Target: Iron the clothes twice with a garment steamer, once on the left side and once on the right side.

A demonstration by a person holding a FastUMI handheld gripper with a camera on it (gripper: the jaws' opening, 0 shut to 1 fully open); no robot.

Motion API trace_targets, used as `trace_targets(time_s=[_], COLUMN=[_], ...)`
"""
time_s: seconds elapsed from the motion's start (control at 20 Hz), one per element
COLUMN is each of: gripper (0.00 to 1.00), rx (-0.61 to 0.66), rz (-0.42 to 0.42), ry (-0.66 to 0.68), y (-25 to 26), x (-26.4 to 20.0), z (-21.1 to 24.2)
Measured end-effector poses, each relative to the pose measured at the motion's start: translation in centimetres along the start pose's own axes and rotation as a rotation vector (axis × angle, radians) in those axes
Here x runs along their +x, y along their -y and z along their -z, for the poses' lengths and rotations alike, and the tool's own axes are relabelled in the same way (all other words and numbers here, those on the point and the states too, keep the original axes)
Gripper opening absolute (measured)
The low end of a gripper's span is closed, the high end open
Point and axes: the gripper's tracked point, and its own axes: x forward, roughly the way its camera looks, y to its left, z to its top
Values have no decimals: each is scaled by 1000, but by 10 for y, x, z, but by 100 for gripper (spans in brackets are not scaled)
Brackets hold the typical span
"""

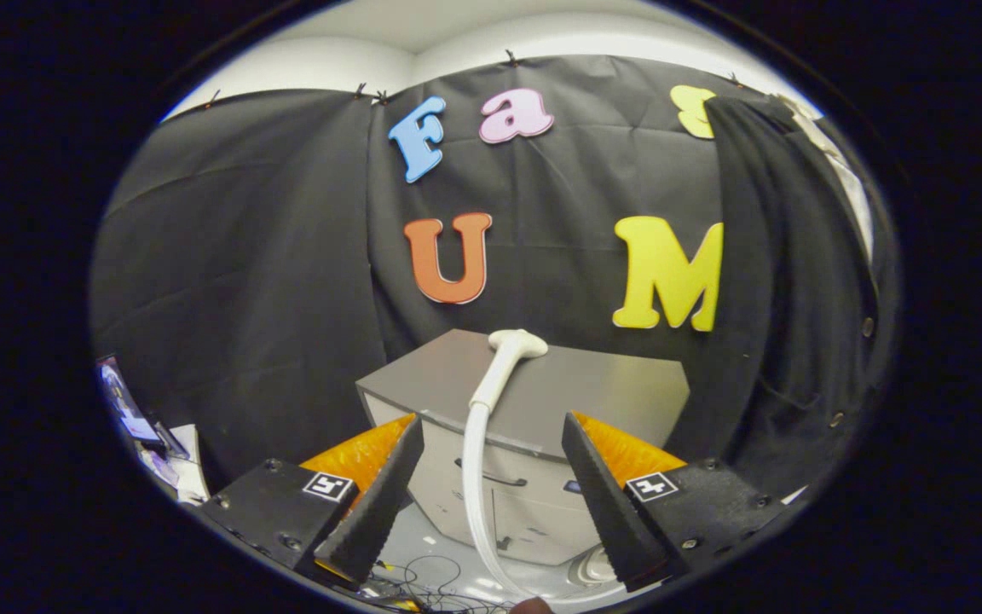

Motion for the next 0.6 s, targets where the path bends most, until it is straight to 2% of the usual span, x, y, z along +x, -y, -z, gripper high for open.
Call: trace_targets(time_s=[0.2,0.3,0.6], gripper=[100,100,98], rx=[-6,-16,5], rz=[-26,19,51], ry=[-83,-193,-406], y=[-6,0,10], x=[80,117,213], z=[-16,-7,14])
